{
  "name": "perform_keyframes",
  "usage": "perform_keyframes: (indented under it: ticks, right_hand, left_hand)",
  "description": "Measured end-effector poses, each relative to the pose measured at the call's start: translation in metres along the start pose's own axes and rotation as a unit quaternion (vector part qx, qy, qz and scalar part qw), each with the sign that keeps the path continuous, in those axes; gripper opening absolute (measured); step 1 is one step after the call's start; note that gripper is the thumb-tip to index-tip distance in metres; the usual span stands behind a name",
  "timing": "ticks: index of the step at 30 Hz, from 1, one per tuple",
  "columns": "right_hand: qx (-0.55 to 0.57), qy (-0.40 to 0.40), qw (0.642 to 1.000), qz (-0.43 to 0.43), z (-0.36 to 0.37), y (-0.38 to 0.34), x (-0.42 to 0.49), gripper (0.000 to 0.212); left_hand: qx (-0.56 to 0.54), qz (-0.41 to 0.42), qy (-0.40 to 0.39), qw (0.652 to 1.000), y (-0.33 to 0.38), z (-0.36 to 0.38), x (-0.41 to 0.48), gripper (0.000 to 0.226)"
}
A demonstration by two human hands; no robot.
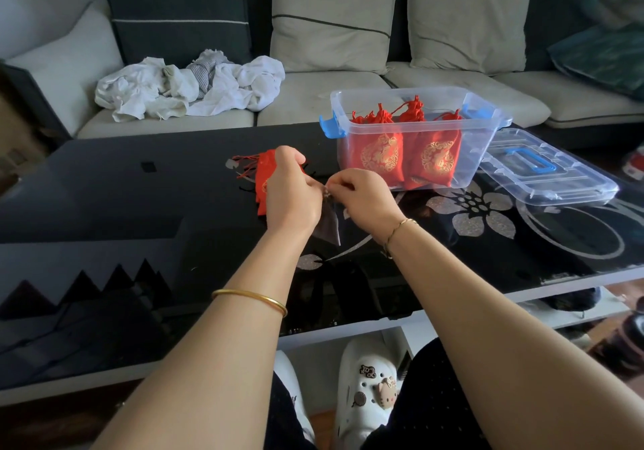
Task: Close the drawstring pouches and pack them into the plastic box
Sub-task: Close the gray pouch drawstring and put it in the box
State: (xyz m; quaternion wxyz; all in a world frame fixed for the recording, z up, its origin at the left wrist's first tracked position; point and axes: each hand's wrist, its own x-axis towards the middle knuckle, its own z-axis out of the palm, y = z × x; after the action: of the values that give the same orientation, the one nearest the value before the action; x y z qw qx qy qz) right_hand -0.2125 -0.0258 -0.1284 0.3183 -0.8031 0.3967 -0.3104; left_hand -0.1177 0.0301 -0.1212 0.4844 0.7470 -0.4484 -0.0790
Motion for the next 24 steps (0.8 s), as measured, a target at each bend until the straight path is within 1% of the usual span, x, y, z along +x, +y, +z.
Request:
perform_keyframes:
  ticks: [3, 6, 9, 11, 13, 17, 21, 24]
  right_hand:
    - [0.128, -0.021, 0.989, 0.067, -0.0037, 0.0003, -0.0027, 0.018]
    - [0.24, -0.045, 0.961, 0.128, -0.0039, 0.0005, -0.0028, 0.02]
    - [0.313, -0.053, 0.934, 0.163, -0.0038, 0.0014, -0.0013, 0.018]
    - [0.347, -0.057, 0.919, 0.179, -0.0042, 0.002, -0.0008, 0.021]
    - [0.366, -0.057, 0.909, 0.193, -0.0058, 0.0021, -0.0014, 0.023]
    - [0.371, -0.045, 0.904, 0.208, -0.0073, 0.0024, -0.0017, 0.022]
    - [0.357, -0.03, 0.909, 0.214, -0.0074, 0.0023, -0.0017, 0.019]
    - [0.337, -0.028, 0.92, 0.197, -0.0083, 0.0021, -0.002, 0.019]
  left_hand:
    - [-0.009, 0.016, -0.011, 1.0, -0.0012, 0.0013, 0.0001, 0.028]
    - [-0.021, 0.03, -0.022, 0.999, -0.0018, 0.0034, 0.0, 0.019]
    - [-0.031, 0.044, -0.026, 0.998, -0.0004, 0.0042, -0.0002, 0.014]
    - [-0.008, 0.061, -0.025, 0.998, -0.0001, 0.0035, -0.0003, 0.007]
    - [0.019, 0.075, -0.024, 0.997, -0.0014, 0.0031, 0.0004, 0.004]
    - [0.057, 0.105, -0.029, 0.992, -0.0009, 0.0028, 0.0006, 0.01]
    - [0.101, 0.145, -0.022, 0.984, 0.0006, 0.0029, -0.001, 0.01]
    - [0.126, 0.165, -0.016, 0.978, 0.001, 0.0037, -0.0018, 0.013]
